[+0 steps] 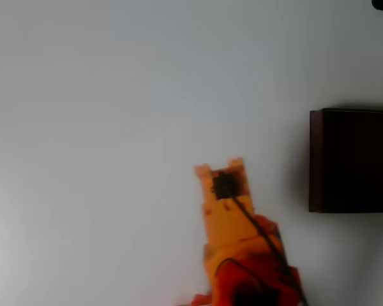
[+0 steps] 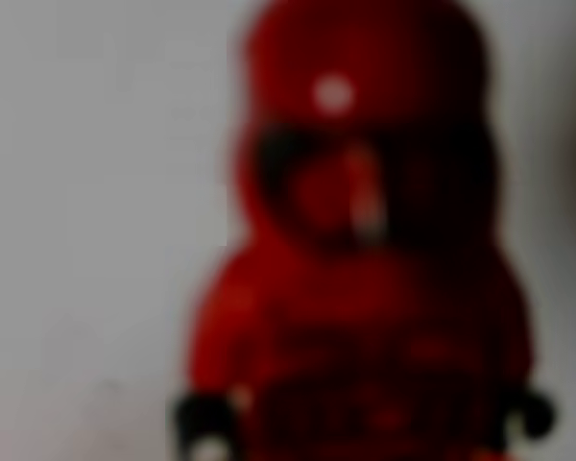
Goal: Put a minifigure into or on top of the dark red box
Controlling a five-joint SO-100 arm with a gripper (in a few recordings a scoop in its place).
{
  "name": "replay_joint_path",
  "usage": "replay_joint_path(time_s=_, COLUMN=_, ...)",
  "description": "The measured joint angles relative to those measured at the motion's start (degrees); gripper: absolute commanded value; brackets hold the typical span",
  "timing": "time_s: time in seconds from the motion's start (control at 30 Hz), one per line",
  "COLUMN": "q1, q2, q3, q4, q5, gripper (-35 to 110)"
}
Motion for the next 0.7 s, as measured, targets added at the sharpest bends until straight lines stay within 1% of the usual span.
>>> replay_joint_path(time_s=0.17, q1=7.29, q2=-6.77, q3=-6.68, q4=-2.02, q5=-8.7, gripper=0)
replay_joint_path(time_s=0.33, q1=14.06, q2=-16.35, q3=-15.03, q4=-4.31, q5=-14.24, gripper=0)
replay_joint_path(time_s=0.7, q1=22.41, q2=-40.69, q3=-35.24, q4=-7.21, q5=-19.34, gripper=0)
